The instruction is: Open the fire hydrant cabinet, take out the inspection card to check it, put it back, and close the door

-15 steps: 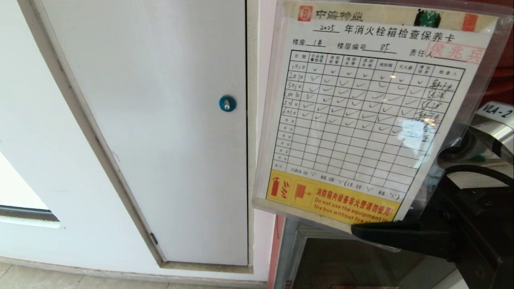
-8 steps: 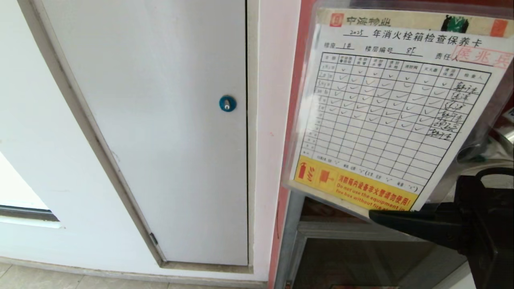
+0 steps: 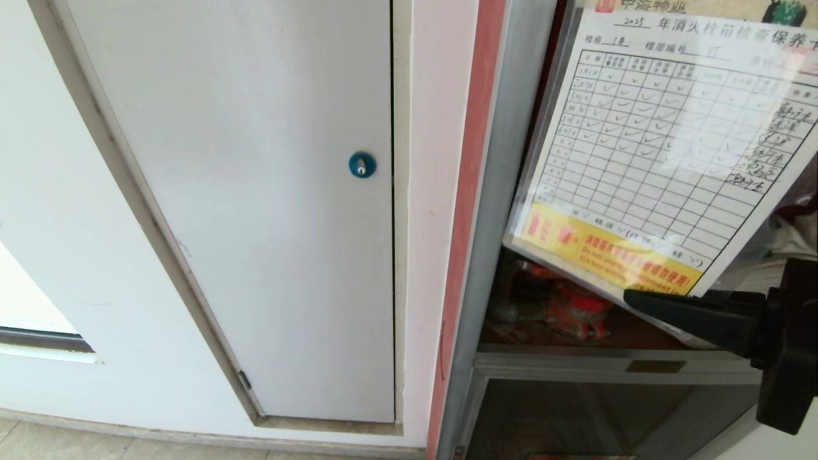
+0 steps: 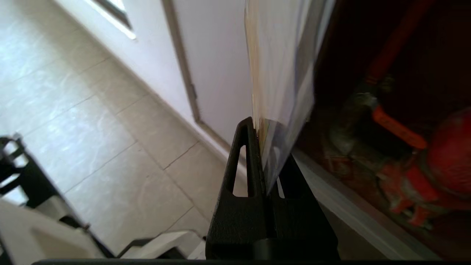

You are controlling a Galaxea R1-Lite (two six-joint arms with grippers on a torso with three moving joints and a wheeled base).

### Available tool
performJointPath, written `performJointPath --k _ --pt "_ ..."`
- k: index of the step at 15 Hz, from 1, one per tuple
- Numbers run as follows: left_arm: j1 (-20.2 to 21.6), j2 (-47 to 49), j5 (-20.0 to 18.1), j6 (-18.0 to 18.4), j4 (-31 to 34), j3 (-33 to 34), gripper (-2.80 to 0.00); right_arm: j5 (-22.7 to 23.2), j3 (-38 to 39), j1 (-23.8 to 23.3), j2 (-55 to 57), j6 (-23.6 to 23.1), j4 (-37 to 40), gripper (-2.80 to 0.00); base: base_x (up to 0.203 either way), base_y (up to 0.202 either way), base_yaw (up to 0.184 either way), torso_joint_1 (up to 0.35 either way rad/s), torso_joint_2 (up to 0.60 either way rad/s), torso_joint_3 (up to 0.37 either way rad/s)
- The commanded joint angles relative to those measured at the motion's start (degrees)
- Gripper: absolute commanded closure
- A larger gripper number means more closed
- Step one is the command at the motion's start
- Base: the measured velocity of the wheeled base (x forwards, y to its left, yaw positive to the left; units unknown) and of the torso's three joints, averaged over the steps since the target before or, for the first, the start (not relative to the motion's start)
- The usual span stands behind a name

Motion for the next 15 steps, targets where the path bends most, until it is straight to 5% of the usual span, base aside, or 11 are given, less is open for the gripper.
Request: performJointPath --k 1,6,13,15 --pt "0.0 0.1 0.0 0.0 0.0 0.0 0.0 -0.6 1.2 0.0 0.3 0.0 -3.7 0.0 0.0 0.0 0.0 0.0 0.0 0.0" --pt "0.0 0.1 0.0 0.0 0.0 0.0 0.0 -14.1 1.3 0.0 1.5 -3.9 -5.9 0.0 0.0 0.0 0.0 0.0 0.0 0.0" --pt "0.0 0.1 0.0 0.0 0.0 0.0 0.0 -20.9 4.5 0.0 -1.7 -10.5 -10.8 0.0 0.0 0.0 0.0 0.0 0.0 0.0" --pt "0.0 0.1 0.0 0.0 0.0 0.0 0.0 -26.0 4.4 -0.6 -1.2 -10.6 -11.1 0.0 0.0 0.0 0.0 0.0 0.0 0.0"
